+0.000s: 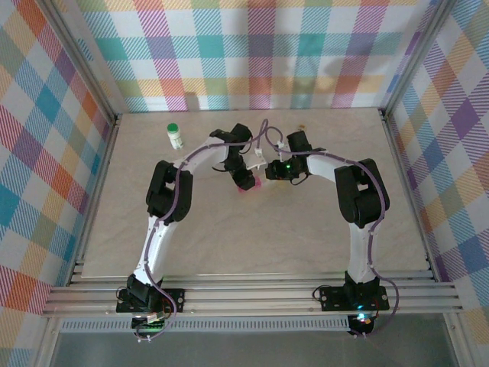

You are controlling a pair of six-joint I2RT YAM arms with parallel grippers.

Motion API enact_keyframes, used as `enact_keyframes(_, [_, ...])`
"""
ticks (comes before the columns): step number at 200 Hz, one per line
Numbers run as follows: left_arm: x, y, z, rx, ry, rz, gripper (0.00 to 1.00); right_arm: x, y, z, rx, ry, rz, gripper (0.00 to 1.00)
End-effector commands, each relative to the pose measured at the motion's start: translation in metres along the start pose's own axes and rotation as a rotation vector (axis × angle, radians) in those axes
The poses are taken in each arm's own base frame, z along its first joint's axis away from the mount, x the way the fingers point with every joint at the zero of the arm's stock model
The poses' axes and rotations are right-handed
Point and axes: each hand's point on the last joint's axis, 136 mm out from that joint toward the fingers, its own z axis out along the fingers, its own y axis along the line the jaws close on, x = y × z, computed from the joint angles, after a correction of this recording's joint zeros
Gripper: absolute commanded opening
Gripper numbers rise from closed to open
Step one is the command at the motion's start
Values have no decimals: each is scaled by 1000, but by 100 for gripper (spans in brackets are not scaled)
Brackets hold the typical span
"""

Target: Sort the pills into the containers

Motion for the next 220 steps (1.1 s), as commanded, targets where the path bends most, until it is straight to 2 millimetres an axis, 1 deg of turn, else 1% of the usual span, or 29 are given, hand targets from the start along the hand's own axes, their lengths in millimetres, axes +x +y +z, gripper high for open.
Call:
enact_keyframes(1, [7, -8, -7, 111, 3, -103, 40, 64, -47, 24, 180, 201, 73, 37])
enact_keyframes(18, [4, -3, -12, 109, -21, -128, 40, 64, -46, 24, 183, 201, 68, 37])
enact_keyframes(46, [1, 6, -13, 69, -37, -153, 40, 64, -46, 24, 183, 202, 64, 37])
enact_keyframes(64, [-5, 13, -19, 78, -81, -204, 47, 64, -46, 24, 183, 204, 63, 37])
enact_keyframes(88, [-7, 24, -25, 43, -109, -229, 51, 65, -44, 25, 180, 210, 57, 37])
enact_keyframes(121, [-10, 35, -30, -20, -123, -224, 56, 66, -45, 25, 184, 215, 56, 37])
enact_keyframes(141, [-14, 45, -35, -75, -140, -225, 57, 65, -44, 26, 179, 214, 52, 37])
enact_keyframes(180, [-25, 57, -47, -145, -186, -216, 57, 65, -42, 25, 173, 219, 49, 36])
enact_keyframes(220, [-30, 71, -51, -205, -194, -217, 58, 65, -41, 26, 164, 222, 46, 36])
